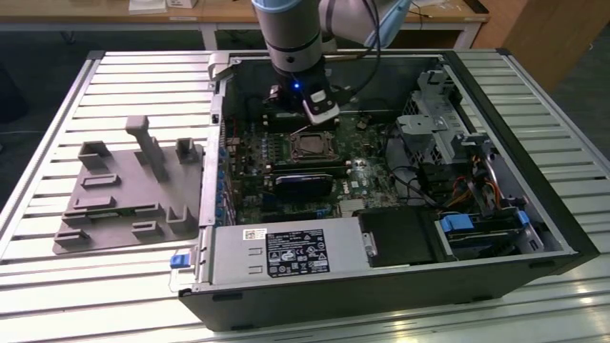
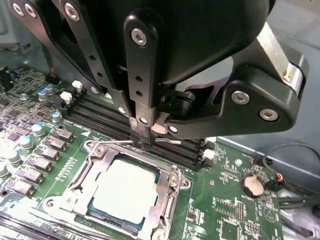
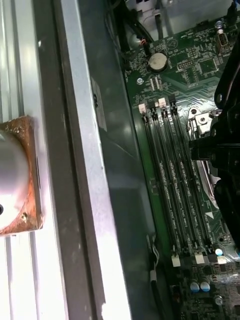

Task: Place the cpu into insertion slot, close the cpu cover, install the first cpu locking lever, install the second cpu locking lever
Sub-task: 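Install the first cpu locking lever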

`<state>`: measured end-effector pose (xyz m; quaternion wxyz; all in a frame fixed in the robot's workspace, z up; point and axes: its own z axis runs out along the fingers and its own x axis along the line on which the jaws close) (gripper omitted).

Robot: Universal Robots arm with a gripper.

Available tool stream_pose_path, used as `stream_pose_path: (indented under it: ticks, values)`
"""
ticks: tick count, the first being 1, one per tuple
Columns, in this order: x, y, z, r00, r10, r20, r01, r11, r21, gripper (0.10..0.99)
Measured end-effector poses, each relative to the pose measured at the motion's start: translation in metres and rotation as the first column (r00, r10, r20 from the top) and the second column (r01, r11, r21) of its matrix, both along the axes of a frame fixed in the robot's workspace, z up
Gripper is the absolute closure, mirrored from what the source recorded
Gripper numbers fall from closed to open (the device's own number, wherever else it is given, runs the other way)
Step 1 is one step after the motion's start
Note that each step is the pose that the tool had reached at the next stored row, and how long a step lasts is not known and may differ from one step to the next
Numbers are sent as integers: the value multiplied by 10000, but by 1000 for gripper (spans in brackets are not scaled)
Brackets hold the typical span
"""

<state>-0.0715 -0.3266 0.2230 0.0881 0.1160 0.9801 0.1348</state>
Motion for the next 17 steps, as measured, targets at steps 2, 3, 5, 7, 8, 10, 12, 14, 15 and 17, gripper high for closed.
stream_pose_path:
  ticks: [2, 3, 5, 7, 8, 10, 12, 14, 15, 17]
  values:
    - [0, 5, -5, 9999, -146, 1, 146, 9999, -24, 980]
    - [0, 7, -7, 9998, -216, 1, 216, 9998, -40, 980]
    - [0, 19, -13, 9996, -299, 2, 299, 9995, -82, 980]
    - [0, 39, -16, 9994, -336, 5, 336, 9993, -168, 980]
    - [0, 50, -18, 9994, -351, 7, 351, 9991, -225, 980]
    - [0, 74, -21, 9993, -374, 10, 374, 9988, -319, 980]
    - [1, 102, -25, 9992, -393, 14, 394, 9984, -402, 980]
    - [0, 132, -29, 9991, -415, 15, 415, 9981, -463, 980]
    - [0, 146, -32, 9991, -427, 16, 427, 9979, -485, 980]
    - [0, 164, -39, 9990, -452, 19, 452, 9976, -522, 980]
